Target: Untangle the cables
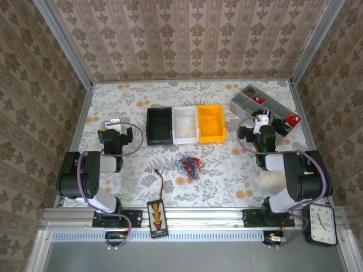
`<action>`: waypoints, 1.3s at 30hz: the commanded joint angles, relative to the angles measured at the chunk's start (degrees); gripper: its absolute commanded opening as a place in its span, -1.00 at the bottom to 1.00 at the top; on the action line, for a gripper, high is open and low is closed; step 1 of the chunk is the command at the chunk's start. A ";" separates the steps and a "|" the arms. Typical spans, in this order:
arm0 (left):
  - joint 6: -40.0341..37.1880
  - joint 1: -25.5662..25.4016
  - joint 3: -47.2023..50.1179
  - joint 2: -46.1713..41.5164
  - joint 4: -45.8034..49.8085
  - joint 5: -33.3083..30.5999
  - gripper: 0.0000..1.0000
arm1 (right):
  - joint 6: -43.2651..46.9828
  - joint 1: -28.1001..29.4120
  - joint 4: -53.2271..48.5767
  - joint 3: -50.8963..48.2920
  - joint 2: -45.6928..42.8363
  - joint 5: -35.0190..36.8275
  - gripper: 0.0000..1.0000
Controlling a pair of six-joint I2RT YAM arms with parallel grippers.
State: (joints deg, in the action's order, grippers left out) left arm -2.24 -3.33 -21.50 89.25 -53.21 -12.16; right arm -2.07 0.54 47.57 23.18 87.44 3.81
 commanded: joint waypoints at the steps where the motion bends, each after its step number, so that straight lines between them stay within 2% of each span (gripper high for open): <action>1: -1.04 -0.36 -0.04 -0.11 -1.37 0.56 1.00 | 0.31 0.17 0.68 0.46 0.21 -0.83 1.00; 8: -1.40 -0.35 -0.06 -0.15 -1.28 1.31 1.00 | 0.28 0.17 0.64 0.47 0.26 -0.92 1.00; 12: -2.92 -0.36 0.03 -0.37 -1.08 6.08 1.00 | 0.25 0.17 0.59 0.47 0.19 -0.91 1.00; 23: -2.31 0.78 -0.96 -0.39 0.90 8.24 1.00 | 0.23 0.17 0.59 0.55 0.19 -0.91 1.00; 27: -1.64 2.14 -1.52 -0.42 2.08 11.16 1.00 | 0.22 0.17 0.59 0.46 0.16 -0.95 1.00; 36: -1.45 2.37 -1.61 -0.44 2.32 11.26 1.00 | -0.10 -0.36 0.15 0.81 0.32 -1.73 1.00; 39: -1.70 2.63 -3.93 -2.16 7.58 12.64 1.00 | -0.07 -0.54 -0.02 0.80 0.07 -2.73 1.00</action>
State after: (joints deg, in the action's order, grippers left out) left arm -3.55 -1.28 -22.48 89.12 -50.17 -1.41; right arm -2.09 0.34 47.57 23.18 87.46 3.11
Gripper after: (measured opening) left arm 0.997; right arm 0.998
